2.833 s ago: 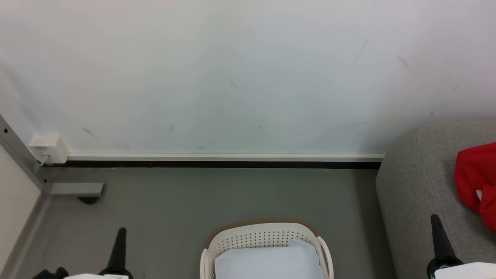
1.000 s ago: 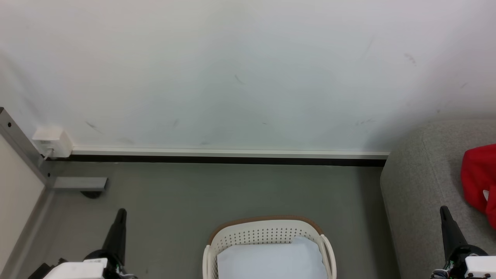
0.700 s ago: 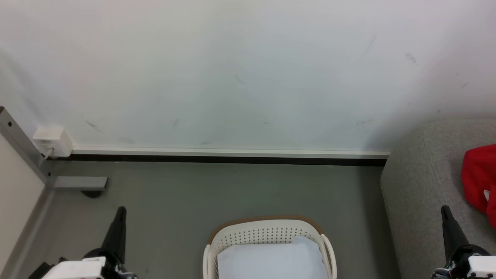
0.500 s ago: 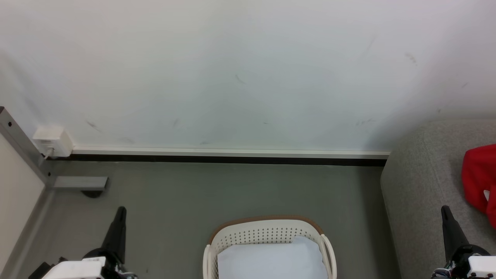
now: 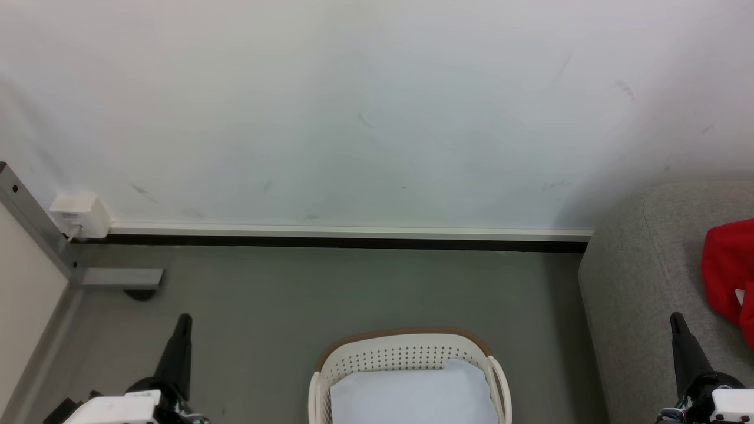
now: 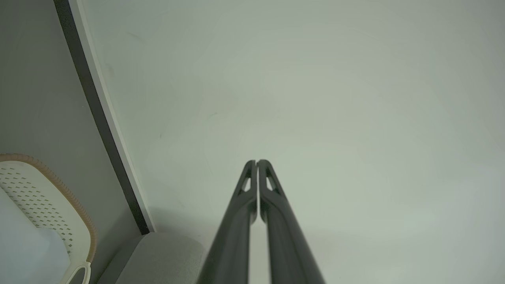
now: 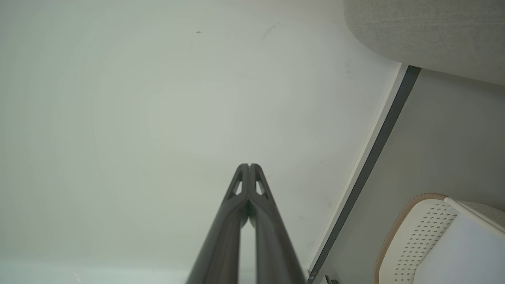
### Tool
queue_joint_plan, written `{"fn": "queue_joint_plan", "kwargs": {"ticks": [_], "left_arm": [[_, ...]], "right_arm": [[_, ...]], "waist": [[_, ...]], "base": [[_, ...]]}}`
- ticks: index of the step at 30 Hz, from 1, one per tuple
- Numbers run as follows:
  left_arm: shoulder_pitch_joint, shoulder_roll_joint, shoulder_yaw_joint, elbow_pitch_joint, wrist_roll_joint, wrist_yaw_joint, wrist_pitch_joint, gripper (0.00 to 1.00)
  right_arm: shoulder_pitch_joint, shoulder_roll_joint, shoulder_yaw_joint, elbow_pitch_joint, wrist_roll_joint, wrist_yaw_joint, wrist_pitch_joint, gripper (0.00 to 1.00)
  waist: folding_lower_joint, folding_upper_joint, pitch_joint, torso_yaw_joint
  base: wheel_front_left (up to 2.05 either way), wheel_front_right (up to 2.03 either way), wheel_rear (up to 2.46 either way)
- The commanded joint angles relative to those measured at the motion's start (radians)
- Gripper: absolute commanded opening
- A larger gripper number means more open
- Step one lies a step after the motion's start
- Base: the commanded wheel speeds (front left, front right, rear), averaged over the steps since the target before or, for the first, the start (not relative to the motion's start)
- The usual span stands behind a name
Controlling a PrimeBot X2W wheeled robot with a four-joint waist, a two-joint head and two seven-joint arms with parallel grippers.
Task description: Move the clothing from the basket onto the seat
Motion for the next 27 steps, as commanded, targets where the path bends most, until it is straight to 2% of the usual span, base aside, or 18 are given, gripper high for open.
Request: {"fn": "queue_joint_plan", "kwargs": {"ticks": [1,27], "left_arm": [[-0.007,0.006,0.003,-0.003,-0.013,-0.007,0.004,0.0],[-0.007,0.006,0.003,-0.003,-0.014,-0.007,0.004,0.0]], "right_arm": [[-0.012,0.001,-0.004,0.003,-0.005,-0.002,0.003,0.0],[-0.012,0.003,-0.007,0.003,-0.008,-0.002,0.003,0.0]], "waist": [[0.0,0.0,0.0,0.0],[0.0,0.0,0.0,0.0]], "base": [[0.0,0.0,0.0],[0.0,0.0,0.0]]}}
